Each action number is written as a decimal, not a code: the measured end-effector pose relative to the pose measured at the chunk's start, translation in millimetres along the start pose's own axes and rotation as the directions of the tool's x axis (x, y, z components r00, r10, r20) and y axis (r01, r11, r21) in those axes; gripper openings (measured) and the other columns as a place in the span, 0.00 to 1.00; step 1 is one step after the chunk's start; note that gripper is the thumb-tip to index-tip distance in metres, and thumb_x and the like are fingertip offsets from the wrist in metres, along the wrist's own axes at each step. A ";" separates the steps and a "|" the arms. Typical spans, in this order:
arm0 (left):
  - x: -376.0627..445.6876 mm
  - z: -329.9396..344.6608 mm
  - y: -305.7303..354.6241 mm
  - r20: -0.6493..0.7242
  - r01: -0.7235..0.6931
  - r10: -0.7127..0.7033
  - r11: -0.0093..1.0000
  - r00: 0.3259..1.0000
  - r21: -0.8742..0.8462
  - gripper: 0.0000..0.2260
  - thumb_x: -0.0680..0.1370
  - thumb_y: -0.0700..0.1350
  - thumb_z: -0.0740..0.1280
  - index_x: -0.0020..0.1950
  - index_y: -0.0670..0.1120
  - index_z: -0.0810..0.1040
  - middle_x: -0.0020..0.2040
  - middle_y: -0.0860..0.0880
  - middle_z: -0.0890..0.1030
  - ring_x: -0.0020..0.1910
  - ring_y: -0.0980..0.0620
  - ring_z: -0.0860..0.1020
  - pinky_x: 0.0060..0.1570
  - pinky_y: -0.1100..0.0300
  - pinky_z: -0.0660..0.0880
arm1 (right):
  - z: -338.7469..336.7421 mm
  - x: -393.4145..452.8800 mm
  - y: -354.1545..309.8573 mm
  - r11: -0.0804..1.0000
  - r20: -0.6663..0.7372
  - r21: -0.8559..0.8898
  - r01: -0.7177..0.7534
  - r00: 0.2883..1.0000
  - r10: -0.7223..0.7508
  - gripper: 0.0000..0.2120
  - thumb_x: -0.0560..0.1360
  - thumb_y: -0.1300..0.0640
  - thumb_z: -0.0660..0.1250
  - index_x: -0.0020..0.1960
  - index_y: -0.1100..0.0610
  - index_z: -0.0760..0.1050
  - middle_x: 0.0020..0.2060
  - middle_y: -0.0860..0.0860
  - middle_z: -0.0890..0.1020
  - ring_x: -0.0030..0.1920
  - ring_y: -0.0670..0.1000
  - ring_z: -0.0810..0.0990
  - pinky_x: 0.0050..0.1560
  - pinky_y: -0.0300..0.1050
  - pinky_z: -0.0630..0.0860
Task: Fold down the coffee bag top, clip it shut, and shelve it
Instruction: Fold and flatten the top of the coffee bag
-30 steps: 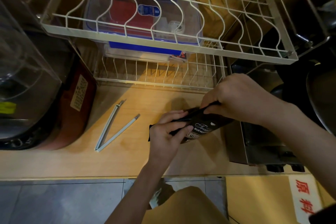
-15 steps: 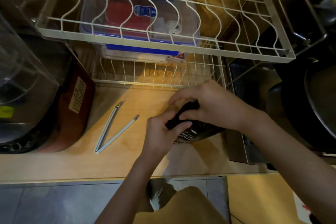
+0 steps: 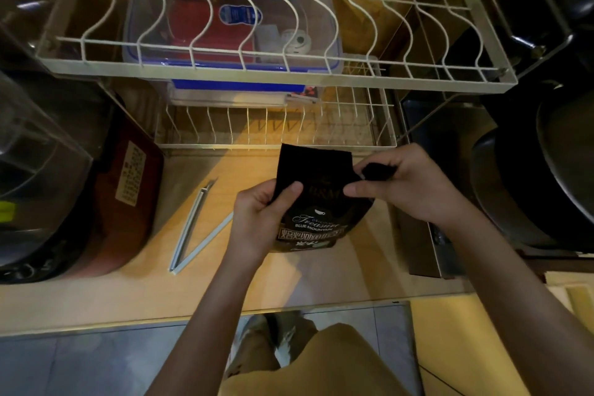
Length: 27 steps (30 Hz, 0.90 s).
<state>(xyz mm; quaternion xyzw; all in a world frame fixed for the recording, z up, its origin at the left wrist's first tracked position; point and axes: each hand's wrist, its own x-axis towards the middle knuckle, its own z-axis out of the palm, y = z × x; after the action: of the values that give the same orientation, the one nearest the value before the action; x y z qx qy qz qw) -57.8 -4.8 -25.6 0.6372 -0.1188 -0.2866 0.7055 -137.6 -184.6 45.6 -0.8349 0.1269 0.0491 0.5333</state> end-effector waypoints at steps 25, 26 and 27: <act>6.1 -10.2 11.3 0.017 0.043 -0.043 0.999 0.999 -0.017 0.04 0.66 0.43 0.68 0.39 0.45 0.80 0.32 0.53 0.84 0.35 0.54 0.83 0.33 0.65 0.78 | 45.6 -0.1 39.8 0.853 -0.171 0.522 0.014 0.981 0.088 0.10 0.67 0.66 0.69 0.48 0.68 0.78 0.35 0.45 0.86 0.42 0.47 0.84 0.39 0.34 0.79; 7.6 -10.2 11.5 0.014 0.050 -0.050 0.999 0.999 -0.018 0.05 0.67 0.43 0.68 0.41 0.44 0.80 0.33 0.53 0.85 0.36 0.53 0.83 0.33 0.65 0.78 | 46.9 1.2 40.9 0.854 -0.192 0.521 0.014 0.976 0.101 0.10 0.67 0.66 0.69 0.47 0.69 0.78 0.34 0.45 0.86 0.41 0.47 0.84 0.38 0.34 0.78; 9.5 -10.2 11.7 0.014 0.058 -0.058 0.998 0.998 -0.023 0.06 0.68 0.44 0.67 0.42 0.43 0.80 0.34 0.52 0.85 0.37 0.53 0.83 0.34 0.65 0.78 | 48.3 2.5 42.4 0.853 -0.211 0.521 0.014 0.971 0.113 0.10 0.67 0.64 0.70 0.46 0.69 0.79 0.34 0.46 0.86 0.41 0.47 0.84 0.39 0.34 0.79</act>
<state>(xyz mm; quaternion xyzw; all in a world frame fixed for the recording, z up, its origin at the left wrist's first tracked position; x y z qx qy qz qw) -41.7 -1.3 -17.8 0.6301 -0.1015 -0.3125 0.7035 -143.8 -158.3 -12.8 -0.6565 0.2190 -0.0719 0.7182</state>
